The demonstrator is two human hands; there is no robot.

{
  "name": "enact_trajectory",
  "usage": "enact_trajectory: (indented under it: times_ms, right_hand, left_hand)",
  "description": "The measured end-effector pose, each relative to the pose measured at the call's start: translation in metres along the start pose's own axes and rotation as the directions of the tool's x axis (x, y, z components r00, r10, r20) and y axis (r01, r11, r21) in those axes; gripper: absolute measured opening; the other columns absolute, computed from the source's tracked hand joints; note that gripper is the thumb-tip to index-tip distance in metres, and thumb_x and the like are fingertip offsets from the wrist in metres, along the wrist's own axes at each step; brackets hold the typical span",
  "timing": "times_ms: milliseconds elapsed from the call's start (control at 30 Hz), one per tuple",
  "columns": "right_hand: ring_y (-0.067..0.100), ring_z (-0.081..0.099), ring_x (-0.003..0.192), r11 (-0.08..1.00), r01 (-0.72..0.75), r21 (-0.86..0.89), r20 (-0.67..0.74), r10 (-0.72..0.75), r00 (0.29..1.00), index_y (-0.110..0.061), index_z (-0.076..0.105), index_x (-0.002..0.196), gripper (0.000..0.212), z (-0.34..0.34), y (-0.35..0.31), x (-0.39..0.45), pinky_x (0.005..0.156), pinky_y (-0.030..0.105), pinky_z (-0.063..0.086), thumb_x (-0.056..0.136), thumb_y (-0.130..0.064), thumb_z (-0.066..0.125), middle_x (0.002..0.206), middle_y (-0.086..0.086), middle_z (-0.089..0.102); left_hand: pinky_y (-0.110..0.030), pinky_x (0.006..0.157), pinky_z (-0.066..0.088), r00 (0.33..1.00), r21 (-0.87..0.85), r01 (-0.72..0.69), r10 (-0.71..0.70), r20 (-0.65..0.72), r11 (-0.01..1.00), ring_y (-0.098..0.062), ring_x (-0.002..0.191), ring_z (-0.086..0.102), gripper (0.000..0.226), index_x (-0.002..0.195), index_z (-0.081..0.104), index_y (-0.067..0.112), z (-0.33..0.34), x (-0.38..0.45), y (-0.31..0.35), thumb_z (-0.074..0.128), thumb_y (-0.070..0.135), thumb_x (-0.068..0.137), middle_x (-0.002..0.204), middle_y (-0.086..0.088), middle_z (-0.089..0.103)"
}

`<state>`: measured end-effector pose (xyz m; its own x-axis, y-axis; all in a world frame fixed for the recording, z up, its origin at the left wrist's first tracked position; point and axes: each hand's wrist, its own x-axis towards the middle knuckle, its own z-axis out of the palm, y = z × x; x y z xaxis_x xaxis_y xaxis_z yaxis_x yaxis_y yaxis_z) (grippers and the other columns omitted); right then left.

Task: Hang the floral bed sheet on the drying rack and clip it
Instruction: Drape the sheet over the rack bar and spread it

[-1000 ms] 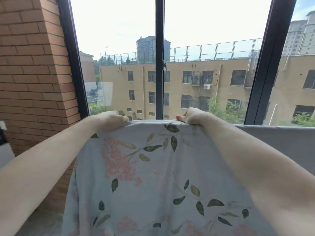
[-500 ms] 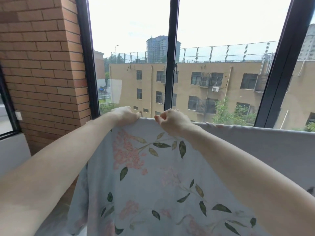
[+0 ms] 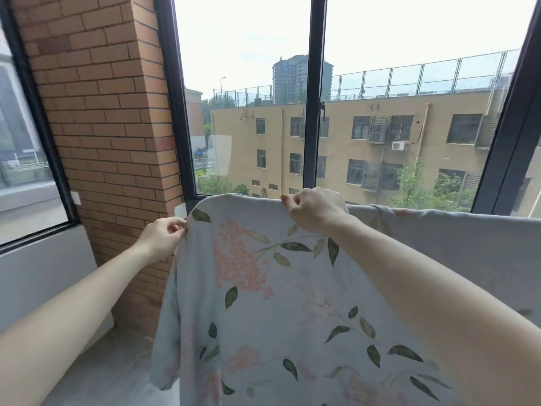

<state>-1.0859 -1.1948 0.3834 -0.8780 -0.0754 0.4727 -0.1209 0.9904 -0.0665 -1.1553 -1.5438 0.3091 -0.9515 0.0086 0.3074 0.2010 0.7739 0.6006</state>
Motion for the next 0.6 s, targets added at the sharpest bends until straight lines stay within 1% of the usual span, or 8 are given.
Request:
enact_trajectory:
  times_ms: [100,167,233,300,367,467,533,600]
  right_hand:
    - [0.022,0.062,0.071,1.0,-0.001,-0.001,0.002,0.001,1.0,-0.02,0.07,0.071,0.069,0.002,-0.001,0.002,0.068,0.036,0.043,0.104,-0.063,0.027,0.07,-0.001,0.066]
    - [0.022,0.062,0.071,1.0,-0.001,0.003,0.01,0.001,1.0,-0.02,0.071,0.073,0.069,0.001,0.0,0.001,0.068,0.036,0.043,0.104,-0.063,0.026,0.07,-0.001,0.067]
    - [0.022,0.063,0.072,1.0,-0.004,0.008,0.013,0.004,1.0,-0.02,0.073,0.076,0.07,0.0,0.001,0.0,0.067,0.035,0.043,0.103,-0.064,0.026,0.071,-0.001,0.068]
    - [0.021,0.063,0.073,1.0,-0.008,0.013,0.026,0.008,1.0,-0.021,0.073,0.079,0.069,-0.001,0.003,0.0,0.067,0.035,0.044,0.103,-0.065,0.025,0.073,-0.002,0.068]
    - [0.021,0.062,0.072,0.999,-0.019,0.031,0.047,0.017,0.999,-0.02,0.072,0.077,0.069,-0.003,0.003,0.0,0.067,0.035,0.044,0.102,-0.066,0.027,0.073,-0.001,0.068]
    - [0.021,0.061,0.072,0.997,-0.045,0.063,0.097,0.039,0.994,-0.017,0.07,0.074,0.068,-0.007,0.0,0.0,0.064,0.034,0.041,0.102,-0.065,0.03,0.073,0.0,0.067]
    - [0.022,0.06,0.072,0.99,-0.087,0.111,0.144,0.07,0.987,-0.017,0.063,0.07,0.06,-0.013,0.002,0.003,0.062,0.032,0.04,0.104,-0.057,0.034,0.075,0.002,0.066]
    - [0.024,0.06,0.071,0.972,-0.144,0.186,0.196,0.107,0.975,-0.018,0.056,0.068,0.052,-0.017,0.005,0.008,0.061,0.031,0.041,0.105,-0.049,0.038,0.076,0.003,0.064]
  left_hand:
    - [-0.036,0.081,0.051,1.0,0.088,-0.012,0.011,0.006,0.996,-0.023,0.093,0.066,0.017,0.081,0.07,0.043,-0.005,0.004,0.001,0.068,0.034,0.095,0.086,0.012,0.071]
    - [-0.036,0.078,0.052,1.0,0.223,0.012,-0.007,-0.024,0.975,-0.023,0.091,0.065,0.017,0.077,0.07,0.041,-0.014,0.004,0.008,0.066,0.034,0.092,0.082,0.016,0.069]
    - [-0.036,0.075,0.051,0.998,0.276,0.022,-0.006,-0.058,0.961,-0.024,0.088,0.066,0.016,0.075,0.071,0.037,-0.027,0.009,0.015,0.061,0.031,0.087,0.079,0.016,0.071]
    - [-0.034,0.07,0.05,0.994,0.245,0.012,0.016,-0.112,0.969,-0.021,0.08,0.068,0.017,0.076,0.071,0.032,-0.043,0.016,0.031,0.059,0.026,0.086,0.074,0.013,0.072]
    - [-0.034,0.072,0.053,0.977,0.178,-0.036,0.073,-0.203,0.983,-0.021,0.08,0.068,0.016,0.083,0.07,0.029,-0.059,0.03,0.057,0.057,0.024,0.092,0.073,0.011,0.072]
    - [-0.038,0.083,0.057,0.937,0.075,-0.115,0.134,-0.324,0.991,-0.025,0.09,0.067,0.014,0.091,0.071,0.027,-0.08,0.063,0.105,0.058,0.024,0.094,0.09,0.003,0.075]
    - [-0.037,0.086,0.059,0.931,0.027,-0.134,0.135,-0.34,0.991,-0.025,0.095,0.068,0.016,0.098,0.072,0.026,-0.087,0.087,0.142,0.056,0.026,0.095,0.099,0.001,0.075]
    - [-0.033,0.091,0.058,0.936,-0.041,-0.131,0.11,-0.334,0.99,-0.023,0.101,0.067,0.02,0.105,0.072,0.025,-0.082,0.105,0.179,0.055,0.025,0.096,0.108,0.001,0.073]
